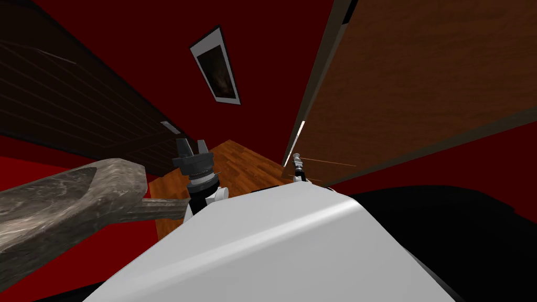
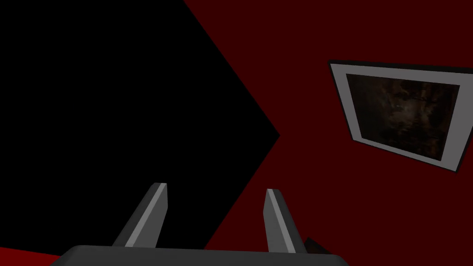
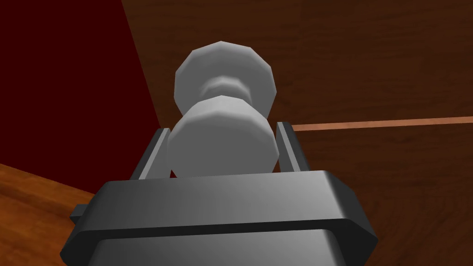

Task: Pull the door open

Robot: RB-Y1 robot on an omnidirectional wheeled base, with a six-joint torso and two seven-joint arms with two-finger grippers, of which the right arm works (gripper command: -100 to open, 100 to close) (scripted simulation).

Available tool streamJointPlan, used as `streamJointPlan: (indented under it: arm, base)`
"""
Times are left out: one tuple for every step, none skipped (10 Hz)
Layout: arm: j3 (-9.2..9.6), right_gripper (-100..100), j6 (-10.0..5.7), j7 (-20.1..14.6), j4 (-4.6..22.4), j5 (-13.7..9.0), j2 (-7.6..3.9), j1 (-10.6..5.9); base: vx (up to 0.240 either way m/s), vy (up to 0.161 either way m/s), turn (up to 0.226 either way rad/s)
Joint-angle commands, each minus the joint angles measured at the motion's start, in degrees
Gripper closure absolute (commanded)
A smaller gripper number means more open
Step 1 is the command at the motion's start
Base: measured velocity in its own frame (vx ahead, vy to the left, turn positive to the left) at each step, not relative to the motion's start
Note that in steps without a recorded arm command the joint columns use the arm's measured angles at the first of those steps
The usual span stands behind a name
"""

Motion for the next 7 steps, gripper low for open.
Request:
streamJointPlan:
  arm:
    - [1.18,100,-0.42,-1.8,0.3,0.7,-0.82,-0.04]
    - [0.71,100,-0.4,-1.1,0.8,0.4,-0.57,-0.36]
    - [1.94,100,-0.54,-2.4,0.6,1.0,-1.01,0.02]
    - [2.45,100,-0.6,-2.8,0.4,1.3,-1.25,0.19]
    - [3.0,100,-0.67,-3.4,0.2,1.5,-1.52,0.38]
    - [3.88,100,-0.79,-4.2,-0.1,2.0,-1.95,0.68]
    - [4.47,100,-0.87,-4.8,-0.3,2.3,-2.24,0.87]
  base:
    - [-0.229,-0.026,0.157]
    - [-0.103,-0.008,0.046]
    - [-0.167,-0.006,0.088]
    - [-0.252,-0.017,0.125]
    - [-0.26,-0.005,0.107]
    - [-0.275,-0.015,0.105]
    - [-0.254,-0.034,0.113]
